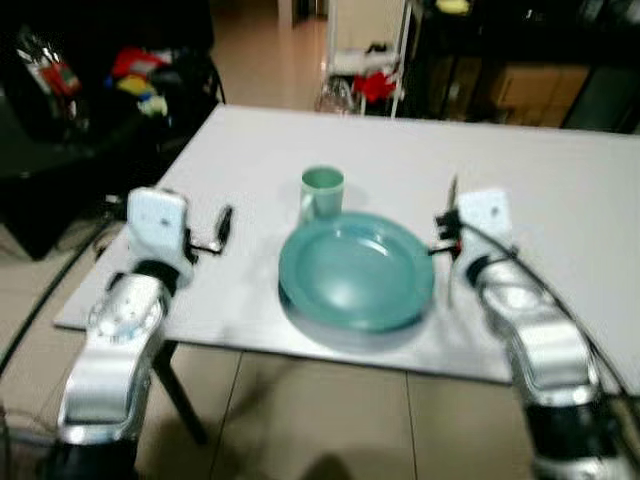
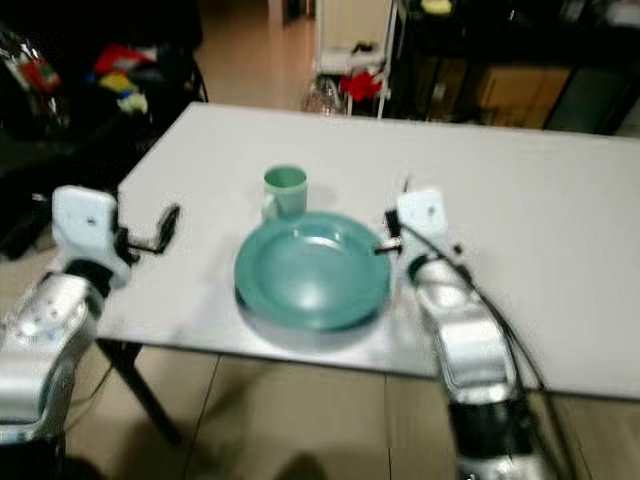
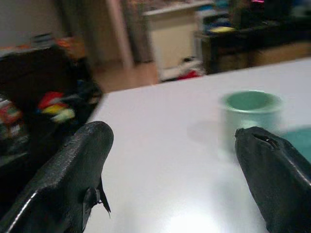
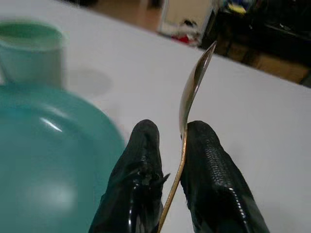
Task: Setting the table
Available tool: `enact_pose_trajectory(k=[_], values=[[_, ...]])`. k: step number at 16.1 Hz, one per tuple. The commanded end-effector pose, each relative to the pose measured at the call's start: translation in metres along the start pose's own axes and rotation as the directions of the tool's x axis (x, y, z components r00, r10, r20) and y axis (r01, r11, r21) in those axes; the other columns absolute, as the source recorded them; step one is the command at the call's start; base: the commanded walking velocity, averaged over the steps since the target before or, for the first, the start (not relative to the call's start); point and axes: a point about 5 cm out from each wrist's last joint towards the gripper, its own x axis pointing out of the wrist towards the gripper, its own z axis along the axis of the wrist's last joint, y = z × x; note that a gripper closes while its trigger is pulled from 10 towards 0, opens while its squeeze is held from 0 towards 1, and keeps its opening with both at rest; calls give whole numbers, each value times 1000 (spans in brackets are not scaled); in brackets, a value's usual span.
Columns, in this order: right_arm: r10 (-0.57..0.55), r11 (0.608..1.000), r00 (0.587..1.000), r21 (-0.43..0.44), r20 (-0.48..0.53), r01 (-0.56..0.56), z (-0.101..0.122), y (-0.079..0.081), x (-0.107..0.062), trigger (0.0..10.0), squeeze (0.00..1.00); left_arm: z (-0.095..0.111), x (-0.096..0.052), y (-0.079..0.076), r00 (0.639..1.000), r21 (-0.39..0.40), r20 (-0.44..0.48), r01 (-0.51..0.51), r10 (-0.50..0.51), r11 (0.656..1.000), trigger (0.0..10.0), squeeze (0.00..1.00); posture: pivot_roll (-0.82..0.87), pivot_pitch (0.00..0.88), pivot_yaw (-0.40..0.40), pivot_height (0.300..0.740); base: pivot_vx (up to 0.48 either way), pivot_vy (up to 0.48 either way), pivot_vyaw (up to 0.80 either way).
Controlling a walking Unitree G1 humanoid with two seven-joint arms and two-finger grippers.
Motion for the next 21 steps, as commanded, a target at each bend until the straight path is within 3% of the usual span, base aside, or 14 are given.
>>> enact_pose_trajectory(k=[1,5,7,8,12,21], values=[[5,999,999,-42,-41,-7,-5,-5,7,10000,0,7,-2,-6,997,14,20,68,-68,998,10000,0,80,0,38,740,0,0,0],[55,982,992,-172,-116,-74,-1,-11,27,10000,0,14,-8,-7,981,-6,0,193,-193,981,10000,0,90,0,37,740,0,0,0],[55,975,986,-206,-160,-88,-5,-14,34,10000,0,16,-18,-17,947,-51,-9,320,-321,946,10000,0,100,0,35,740,0,0,0],[37,959,981,-268,-191,-89,-9,-18,42,10000,0,13,-28,-25,906,-62,-44,417,-420,907,10000,0,108,0,40,740,0,0,0],[-20,920,961,-382,-274,-89,-23,-26,54,10000,0,10,-47,-38,803,-159,-92,572,-589,805,10000,0,118,0,41,740,0,0,0],[-39,905,936,-409,-350,-115,-51,-24,49,10000,0,11,-50,-43,779,-169,-115,597,-617,784,10000,0,104,0,51,740,0,0,0]])
